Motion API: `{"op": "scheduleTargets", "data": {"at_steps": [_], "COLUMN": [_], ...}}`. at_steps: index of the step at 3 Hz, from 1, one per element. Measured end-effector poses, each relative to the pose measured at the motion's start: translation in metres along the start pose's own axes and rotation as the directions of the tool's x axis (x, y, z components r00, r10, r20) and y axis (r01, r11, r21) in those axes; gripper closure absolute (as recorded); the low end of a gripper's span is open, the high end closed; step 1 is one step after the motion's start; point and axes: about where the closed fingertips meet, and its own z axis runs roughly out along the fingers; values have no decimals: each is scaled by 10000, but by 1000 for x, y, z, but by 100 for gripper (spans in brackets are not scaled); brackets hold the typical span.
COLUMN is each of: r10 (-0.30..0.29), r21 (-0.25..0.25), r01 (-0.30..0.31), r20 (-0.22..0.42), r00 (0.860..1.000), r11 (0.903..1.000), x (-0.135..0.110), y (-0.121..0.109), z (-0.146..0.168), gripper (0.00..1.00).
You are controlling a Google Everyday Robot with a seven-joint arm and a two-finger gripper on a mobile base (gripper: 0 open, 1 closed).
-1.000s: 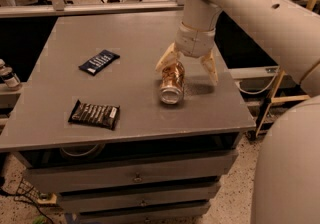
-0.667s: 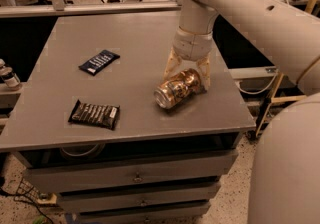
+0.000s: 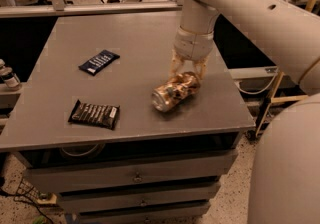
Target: Place orange can upright
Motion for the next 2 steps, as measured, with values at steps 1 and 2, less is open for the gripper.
{"op": "scheduleTargets", "data": {"at_steps": [1,2], "r10": [19,43], "r21": [-8,-17], "r01": [-19,-43], "r20": [0,-2], "r00": [10000,10000], "r11": [10000,10000], "x": [0,0], "y": [1,2], "z": [-1,-1], "gripper": [54,55]}}
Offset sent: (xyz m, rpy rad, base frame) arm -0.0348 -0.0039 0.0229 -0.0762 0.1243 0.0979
